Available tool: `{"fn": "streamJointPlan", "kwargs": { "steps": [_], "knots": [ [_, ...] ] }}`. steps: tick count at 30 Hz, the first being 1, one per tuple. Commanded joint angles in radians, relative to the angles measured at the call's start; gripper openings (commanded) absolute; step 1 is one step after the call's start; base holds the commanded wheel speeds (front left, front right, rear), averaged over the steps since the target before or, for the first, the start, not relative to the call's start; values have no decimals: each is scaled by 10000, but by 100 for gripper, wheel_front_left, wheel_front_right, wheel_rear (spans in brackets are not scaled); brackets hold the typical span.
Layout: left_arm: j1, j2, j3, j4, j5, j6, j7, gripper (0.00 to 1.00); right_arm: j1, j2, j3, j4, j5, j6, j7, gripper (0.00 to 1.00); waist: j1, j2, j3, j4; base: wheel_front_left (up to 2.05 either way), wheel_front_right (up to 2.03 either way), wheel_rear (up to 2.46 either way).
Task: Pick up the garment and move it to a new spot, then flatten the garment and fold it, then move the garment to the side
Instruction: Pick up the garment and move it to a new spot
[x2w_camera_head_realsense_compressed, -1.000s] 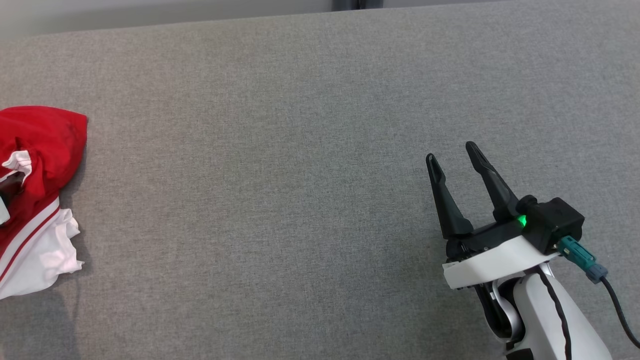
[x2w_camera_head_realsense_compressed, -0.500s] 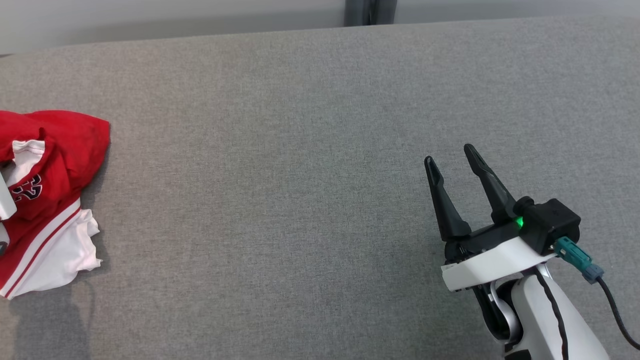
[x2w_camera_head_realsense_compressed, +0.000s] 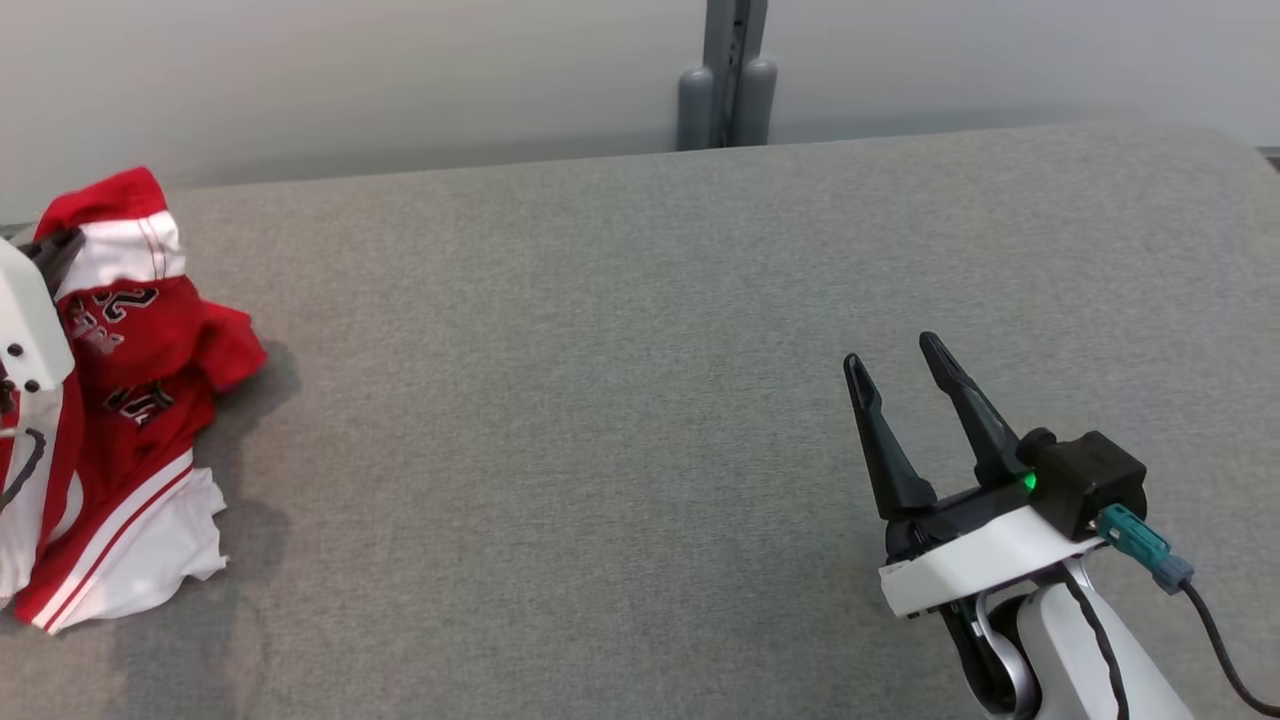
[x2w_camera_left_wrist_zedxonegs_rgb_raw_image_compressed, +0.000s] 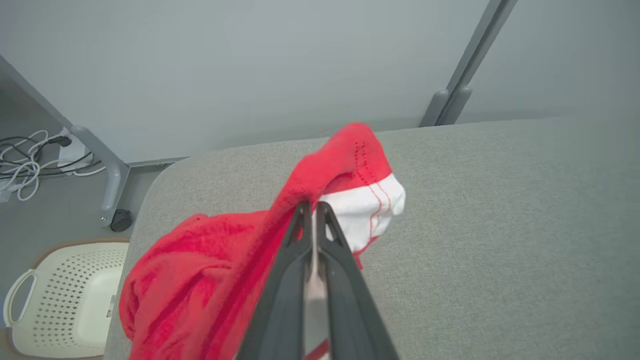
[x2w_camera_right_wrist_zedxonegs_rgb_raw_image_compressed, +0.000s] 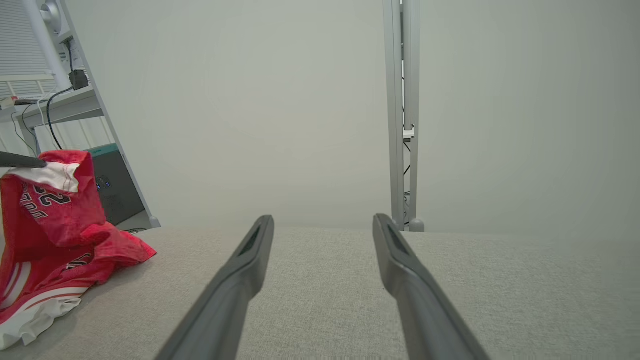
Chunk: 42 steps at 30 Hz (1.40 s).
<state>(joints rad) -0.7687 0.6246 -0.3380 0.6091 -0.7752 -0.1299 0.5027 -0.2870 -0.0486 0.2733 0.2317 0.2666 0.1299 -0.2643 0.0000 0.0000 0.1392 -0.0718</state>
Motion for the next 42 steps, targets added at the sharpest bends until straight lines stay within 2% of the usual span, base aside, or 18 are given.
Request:
{"fn": "streamJointPlan", "kwargs": {
  "steps": [1,10,16,25,35,36,37,38,42],
  "knots": [
    [-247,97,-171,-409,-44,-5,34,0,148,-44,-31,-9,59,15,-2,100,0,0,-230,-268,0,0,0],
    [-354,-80,-781,-2027,-24,47,268,0,316,-40,-64,-10,162,15,-2,100,0,0,-549,-1125,0,0,0],
    [-580,-639,-1055,-2995,25,258,338,0,227,-40,-183,-53,217,15,-2,100,0,0,-466,-1926,0,0,0],
    [-1112,-1883,-1750,-3434,194,382,260,0,118,-33,-293,-215,439,15,-2,100,0,0,9,-3018,0,0,0],
    [-1384,-3727,-2842,-2405,138,167,-284,0,-32,-37,-277,-429,844,15,-2,100,0,0,760,-3666,0,0,0],
    [-1348,-3923,-2932,-2187,80,150,-344,22,-62,-37,-290,-441,873,15,-2,100,0,0,803,-3678,0,0,0],
    [-1310,-4115,-3038,-1984,28,120,-427,96,-72,-37,-302,-448,875,15,-2,100,0,0,833,-3681,0,0,0],
    [-1285,-4274,-3107,-1793,-31,95,-493,100,-71,-37,-313,-451,869,17,-2,100,0,0,860,-3678,0,0,0],
    [-1407,-4500,-3265,-1250,-171,32,-901,100,-108,-37,-402,-464,872,15,-2,100,0,0,891,-3491,0,0,0]
  ]
}}
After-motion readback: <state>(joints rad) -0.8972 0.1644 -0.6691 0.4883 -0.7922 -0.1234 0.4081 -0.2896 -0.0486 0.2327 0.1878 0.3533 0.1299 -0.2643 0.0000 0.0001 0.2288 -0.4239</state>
